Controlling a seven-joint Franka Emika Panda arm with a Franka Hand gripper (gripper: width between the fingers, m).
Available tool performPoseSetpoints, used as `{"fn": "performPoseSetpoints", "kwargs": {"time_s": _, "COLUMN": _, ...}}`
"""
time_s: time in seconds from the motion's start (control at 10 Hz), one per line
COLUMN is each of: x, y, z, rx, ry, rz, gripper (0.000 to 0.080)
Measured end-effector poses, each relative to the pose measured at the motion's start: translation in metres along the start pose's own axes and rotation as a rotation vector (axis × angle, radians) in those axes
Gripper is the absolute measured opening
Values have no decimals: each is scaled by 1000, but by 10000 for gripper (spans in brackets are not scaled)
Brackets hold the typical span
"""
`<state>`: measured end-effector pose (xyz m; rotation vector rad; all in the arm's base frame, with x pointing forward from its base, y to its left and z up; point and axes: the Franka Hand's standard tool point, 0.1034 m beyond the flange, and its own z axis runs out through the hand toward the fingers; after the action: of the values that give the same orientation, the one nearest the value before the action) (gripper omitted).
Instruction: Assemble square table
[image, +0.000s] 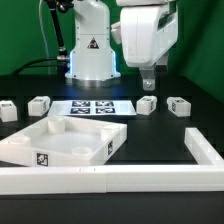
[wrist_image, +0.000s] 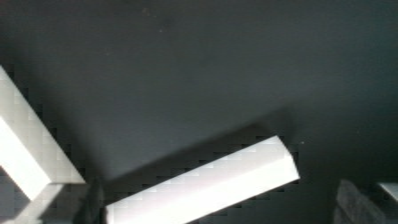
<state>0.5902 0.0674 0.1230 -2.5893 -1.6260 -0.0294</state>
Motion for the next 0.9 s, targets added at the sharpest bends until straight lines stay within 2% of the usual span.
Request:
{"fn": "performPoseSetpoints", "kwargs": {"time_s": 0.5, "x": -4, "y": -1, "z": 2, "rx": -5, "ry": -1, "rz": 4, "gripper": 650}}
{"fn": "performPoseSetpoints", "kwargs": {"time_s": 0.6, "x": -25, "y": -14, "z": 10, "rx": -29, "ry": 3, "rz": 23, "gripper": 650}}
{"fn": "performPoseSetpoints", "kwargs": {"time_s": 0.7, "x": -62, "y": -36, "z": 23, "rx": -38, "ry": -9, "rz": 56, "gripper": 650}}
{"fn": "performPoseSetpoints", "kwargs": {"time_s": 0.8, "x": -87, "y": -41, "z": 33, "rx": -32, "ry": -20, "rz": 76, "gripper": 650}}
{"fn": "performPoseSetpoints", "kwargs": {"time_s": 0.9, "x": -111, "y": -37, "z": 38, "rx": -30, "ry": -27, "rz": 82, "gripper": 650}}
